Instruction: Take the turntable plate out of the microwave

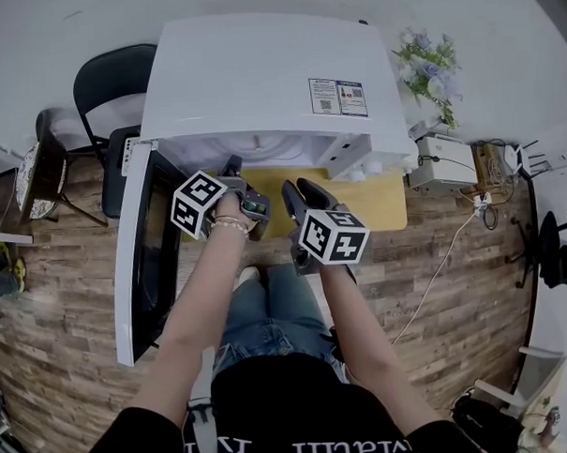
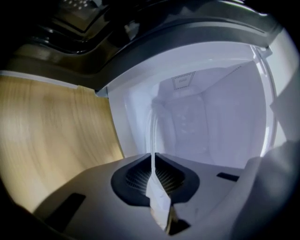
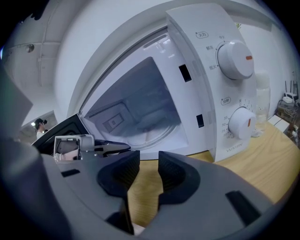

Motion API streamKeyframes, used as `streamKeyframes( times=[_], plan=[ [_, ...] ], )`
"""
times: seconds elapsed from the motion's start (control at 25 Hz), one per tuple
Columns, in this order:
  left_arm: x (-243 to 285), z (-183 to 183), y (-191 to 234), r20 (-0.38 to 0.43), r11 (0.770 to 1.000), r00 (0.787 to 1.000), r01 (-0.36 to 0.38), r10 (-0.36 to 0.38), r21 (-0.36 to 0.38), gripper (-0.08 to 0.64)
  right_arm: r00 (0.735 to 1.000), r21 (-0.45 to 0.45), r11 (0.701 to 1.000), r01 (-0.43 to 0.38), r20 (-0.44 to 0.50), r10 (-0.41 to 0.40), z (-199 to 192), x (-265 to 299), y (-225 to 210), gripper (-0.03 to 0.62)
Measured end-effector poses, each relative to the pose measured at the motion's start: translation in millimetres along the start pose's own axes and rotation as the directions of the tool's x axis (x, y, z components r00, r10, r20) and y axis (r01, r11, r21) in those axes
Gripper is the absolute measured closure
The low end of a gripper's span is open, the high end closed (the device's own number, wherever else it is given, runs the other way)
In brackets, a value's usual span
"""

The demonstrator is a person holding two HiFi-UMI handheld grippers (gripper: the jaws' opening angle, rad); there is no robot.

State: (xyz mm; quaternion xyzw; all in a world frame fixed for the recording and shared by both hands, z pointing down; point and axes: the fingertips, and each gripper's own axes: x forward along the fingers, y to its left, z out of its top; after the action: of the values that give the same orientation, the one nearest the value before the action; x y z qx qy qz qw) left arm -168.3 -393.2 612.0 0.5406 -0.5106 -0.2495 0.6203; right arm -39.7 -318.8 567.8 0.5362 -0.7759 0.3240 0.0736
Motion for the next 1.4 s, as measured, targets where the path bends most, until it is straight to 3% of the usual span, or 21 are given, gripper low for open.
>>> streamKeyframes(
  times=[0.2,0.32,0.56,0.76,0.84,1.0,1.08,1.16,1.24,1.4],
  plan=[
    [-1,-6,-3,-0.022,0.999,0.999,0.025,-0.026,-0.041,0.534,0.997,0.123,0.990,-0.074,0.026,0.072,1,20,-3,0.468],
    [-5,-4,-10,-0.034,0.998,0.998,0.048,-0.050,-0.049,0.534,0.986,0.267,0.950,-0.160,0.079,0.144,5,31,-6,0.468],
    [-10,0,-10,-0.040,0.998,0.998,0.048,-0.050,-0.049,0.535,0.961,0.515,0.812,-0.273,0.176,0.211,12,48,-9,0.468],
    [-9,0,-11,-0.055,0.998,0.997,0.044,-0.046,-0.041,0.535,0.925,0.674,0.634,-0.380,0.271,0.266,16,65,-6,0.468],
    [-10,-1,-11,-0.061,0.998,0.997,0.041,-0.044,-0.038,0.535,0.912,0.708,0.576,-0.409,0.307,0.272,19,68,-4,0.489],
    [-11,0,-14,-0.076,0.999,0.996,0.045,-0.046,-0.019,0.535,0.914,0.728,0.553,-0.405,0.319,0.250,20,73,-2,0.528],
    [-11,-1,-17,-0.088,0.999,0.995,0.052,-0.053,-0.011,0.535,0.913,0.740,0.535,-0.407,0.313,0.263,21,76,3,0.512],
    [-13,-2,-20,-0.095,0.998,0.993,0.064,-0.065,-0.010,0.535,0.915,0.738,0.543,-0.401,0.292,0.279,24,81,10,0.471],
    [-15,-4,-22,-0.102,0.997,0.992,0.071,-0.071,-0.010,0.535,0.923,0.740,0.553,-0.382,0.279,0.264,27,85,12,0.471],
    [-21,-5,-26,-0.113,0.996,0.990,0.085,-0.085,-0.007,0.535,0.934,0.782,0.511,-0.356,0.286,0.214,30,88,4,0.529]
  ],
)
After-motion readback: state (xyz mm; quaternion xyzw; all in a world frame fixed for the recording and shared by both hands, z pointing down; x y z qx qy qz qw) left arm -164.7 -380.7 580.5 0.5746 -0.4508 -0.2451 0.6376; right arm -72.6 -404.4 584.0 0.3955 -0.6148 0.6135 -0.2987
